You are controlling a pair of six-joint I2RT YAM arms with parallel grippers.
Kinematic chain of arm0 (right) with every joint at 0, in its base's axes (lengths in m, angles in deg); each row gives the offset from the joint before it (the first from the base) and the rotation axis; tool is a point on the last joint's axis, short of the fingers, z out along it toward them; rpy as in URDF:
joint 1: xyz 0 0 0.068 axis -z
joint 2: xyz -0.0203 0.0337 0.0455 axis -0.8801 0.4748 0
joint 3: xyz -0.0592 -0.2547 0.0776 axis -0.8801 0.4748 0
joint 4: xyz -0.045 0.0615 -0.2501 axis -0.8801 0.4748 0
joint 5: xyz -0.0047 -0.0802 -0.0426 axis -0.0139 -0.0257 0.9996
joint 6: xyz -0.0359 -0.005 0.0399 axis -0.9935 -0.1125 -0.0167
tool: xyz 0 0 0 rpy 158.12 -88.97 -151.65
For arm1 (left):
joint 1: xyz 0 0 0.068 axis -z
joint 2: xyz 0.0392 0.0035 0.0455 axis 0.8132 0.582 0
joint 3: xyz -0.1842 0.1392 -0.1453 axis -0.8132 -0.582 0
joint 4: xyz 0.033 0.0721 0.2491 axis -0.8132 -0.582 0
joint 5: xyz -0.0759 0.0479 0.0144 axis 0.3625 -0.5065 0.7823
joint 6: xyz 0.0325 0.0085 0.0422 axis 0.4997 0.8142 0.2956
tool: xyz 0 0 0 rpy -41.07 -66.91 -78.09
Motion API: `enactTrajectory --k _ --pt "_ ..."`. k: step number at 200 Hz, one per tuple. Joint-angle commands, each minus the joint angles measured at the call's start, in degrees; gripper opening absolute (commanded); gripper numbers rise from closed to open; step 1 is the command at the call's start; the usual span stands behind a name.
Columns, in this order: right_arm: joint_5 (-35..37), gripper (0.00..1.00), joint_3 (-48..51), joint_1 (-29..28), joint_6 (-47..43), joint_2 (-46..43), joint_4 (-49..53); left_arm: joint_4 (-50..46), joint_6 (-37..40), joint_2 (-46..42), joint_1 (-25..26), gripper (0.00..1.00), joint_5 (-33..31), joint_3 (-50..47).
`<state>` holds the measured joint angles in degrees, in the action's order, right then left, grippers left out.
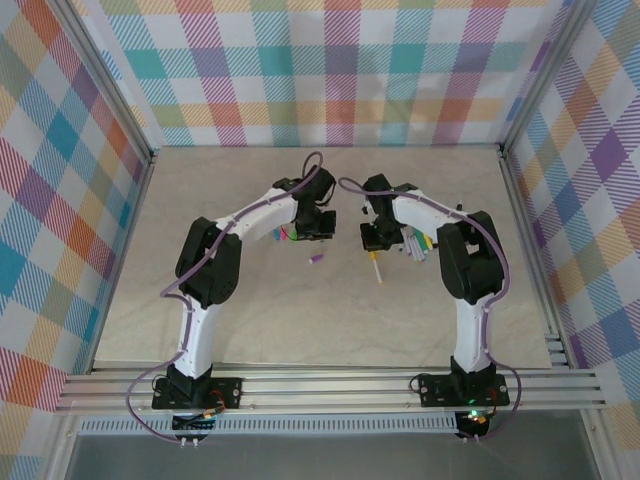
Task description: Open the pen caps
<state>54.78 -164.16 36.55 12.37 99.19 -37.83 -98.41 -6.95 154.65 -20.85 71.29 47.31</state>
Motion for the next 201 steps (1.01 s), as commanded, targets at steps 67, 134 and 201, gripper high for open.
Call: enactTrajectory --k 67,134,201 --pt "-7.1 0.0 -4.1 0.4 13.4 0.3 -1.8 11.9 -5.8 -11.4 1.4 0.36 1.6 -13.6" --pt "8.4 0.1 9.7 1.2 13.9 -14.9 -0.1 -0.9 -20.8 -1.4 8.2 0.36 -3.5 -1.1" --pt "9.9 0.17 15.8 2.9 12.4 -20.5 -1.7 -11.0 -30.9 12.2 12.7 0.36 -6.7 13.2"
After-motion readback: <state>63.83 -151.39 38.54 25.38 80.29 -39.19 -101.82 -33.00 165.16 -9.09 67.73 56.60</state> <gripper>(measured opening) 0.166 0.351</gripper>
